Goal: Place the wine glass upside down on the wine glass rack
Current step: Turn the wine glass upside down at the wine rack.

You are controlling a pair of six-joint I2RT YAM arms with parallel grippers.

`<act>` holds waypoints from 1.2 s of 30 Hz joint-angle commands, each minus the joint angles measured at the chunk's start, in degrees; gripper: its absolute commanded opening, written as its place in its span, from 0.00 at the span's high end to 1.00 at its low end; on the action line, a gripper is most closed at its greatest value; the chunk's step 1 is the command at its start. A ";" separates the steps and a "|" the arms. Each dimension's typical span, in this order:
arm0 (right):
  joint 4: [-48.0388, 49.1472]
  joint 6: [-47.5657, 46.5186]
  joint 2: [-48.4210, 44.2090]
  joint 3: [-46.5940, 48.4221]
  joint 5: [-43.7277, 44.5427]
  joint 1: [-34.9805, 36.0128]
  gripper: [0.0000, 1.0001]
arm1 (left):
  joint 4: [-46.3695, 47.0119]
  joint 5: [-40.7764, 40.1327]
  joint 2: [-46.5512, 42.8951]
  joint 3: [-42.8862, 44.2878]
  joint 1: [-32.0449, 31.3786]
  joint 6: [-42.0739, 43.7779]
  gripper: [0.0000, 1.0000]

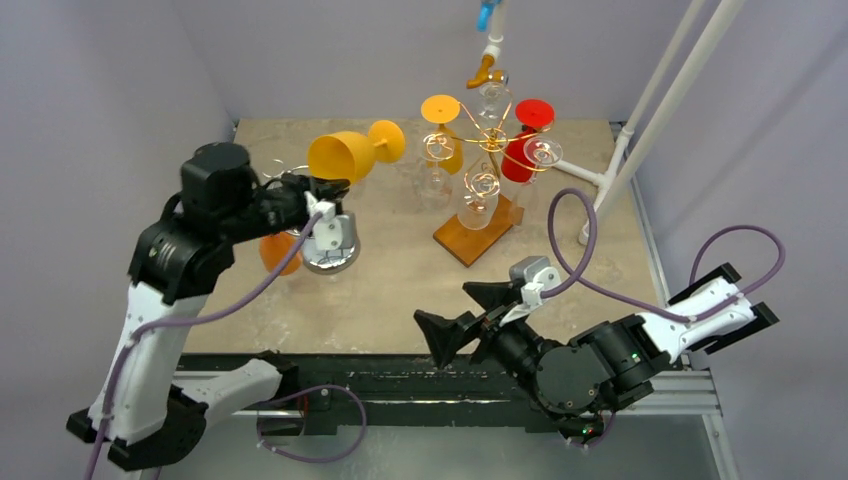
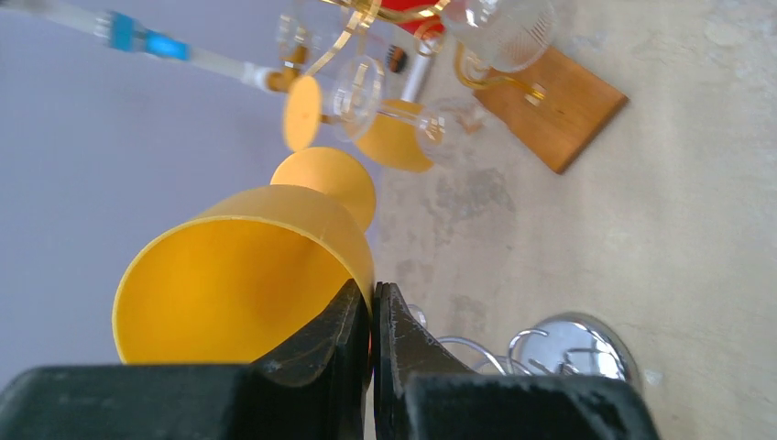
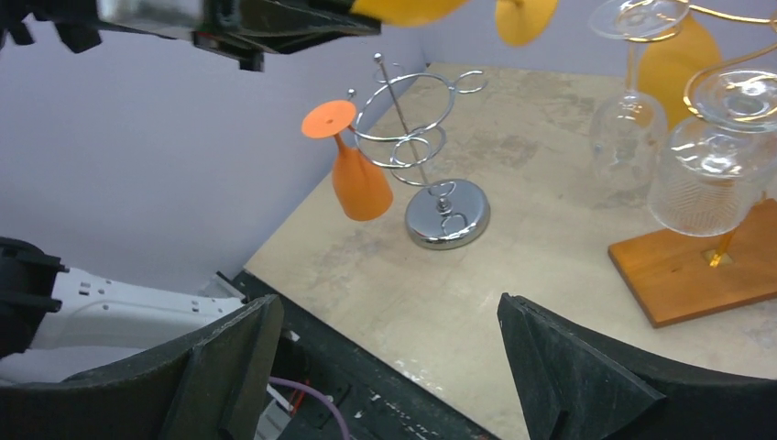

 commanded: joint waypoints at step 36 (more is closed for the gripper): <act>62.61 -1.08 22.21 15.47 -66.76 -32.04 0.01 | 40.56 13.35 -38.02 -28.66 4.76 52.78 1.00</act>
